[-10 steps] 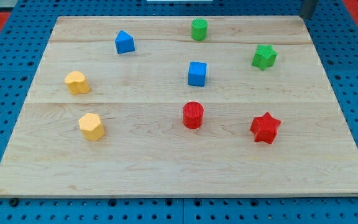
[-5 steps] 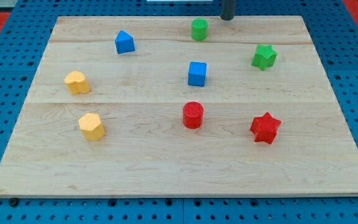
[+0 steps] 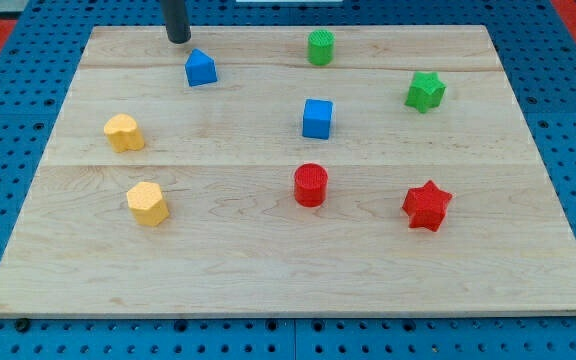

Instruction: Push the blue triangle into the blue cube

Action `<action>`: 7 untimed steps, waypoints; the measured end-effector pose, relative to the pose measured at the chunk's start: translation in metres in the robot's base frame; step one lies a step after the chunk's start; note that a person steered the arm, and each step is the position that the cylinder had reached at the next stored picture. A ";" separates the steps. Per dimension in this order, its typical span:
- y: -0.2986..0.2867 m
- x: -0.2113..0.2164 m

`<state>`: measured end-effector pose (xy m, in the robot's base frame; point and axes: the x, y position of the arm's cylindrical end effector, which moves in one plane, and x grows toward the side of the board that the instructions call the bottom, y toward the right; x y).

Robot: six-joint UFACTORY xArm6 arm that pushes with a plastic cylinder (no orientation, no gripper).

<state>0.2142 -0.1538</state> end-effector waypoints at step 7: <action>0.030 0.063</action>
<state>0.2776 -0.1242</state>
